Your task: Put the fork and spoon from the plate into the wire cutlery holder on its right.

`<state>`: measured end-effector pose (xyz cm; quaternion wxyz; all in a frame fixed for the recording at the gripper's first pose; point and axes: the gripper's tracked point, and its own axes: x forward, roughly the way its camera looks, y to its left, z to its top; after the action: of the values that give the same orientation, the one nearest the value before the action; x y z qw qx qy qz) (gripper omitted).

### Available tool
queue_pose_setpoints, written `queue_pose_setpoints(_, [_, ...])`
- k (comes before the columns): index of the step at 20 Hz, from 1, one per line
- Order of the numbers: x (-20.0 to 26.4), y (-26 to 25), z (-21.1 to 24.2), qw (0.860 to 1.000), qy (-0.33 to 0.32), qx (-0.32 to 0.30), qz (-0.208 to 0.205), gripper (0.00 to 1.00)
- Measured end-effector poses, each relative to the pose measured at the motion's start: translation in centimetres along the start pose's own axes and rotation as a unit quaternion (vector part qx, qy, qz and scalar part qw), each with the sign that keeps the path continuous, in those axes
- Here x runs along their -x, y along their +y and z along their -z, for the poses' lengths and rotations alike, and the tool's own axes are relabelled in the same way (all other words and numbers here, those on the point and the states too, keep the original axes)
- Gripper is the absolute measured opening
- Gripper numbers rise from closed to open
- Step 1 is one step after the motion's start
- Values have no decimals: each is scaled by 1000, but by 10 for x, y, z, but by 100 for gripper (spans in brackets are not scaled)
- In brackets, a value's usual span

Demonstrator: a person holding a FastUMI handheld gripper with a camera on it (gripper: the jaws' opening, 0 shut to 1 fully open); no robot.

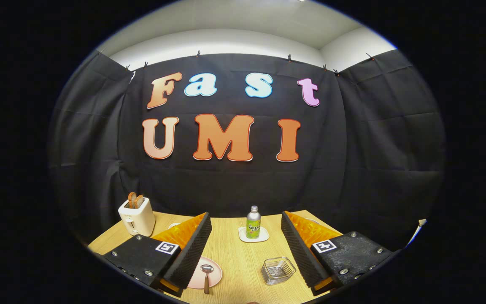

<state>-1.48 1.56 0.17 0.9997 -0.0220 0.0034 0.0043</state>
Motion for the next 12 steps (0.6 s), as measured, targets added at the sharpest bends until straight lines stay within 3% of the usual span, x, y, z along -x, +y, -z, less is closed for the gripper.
queue_pose_setpoints(9, [0, 20, 28, 1000, 10, 19, -6, 99])
queue_pose_setpoints(12, [-2, 47, 55, 998, 20, 48, -36, 99])
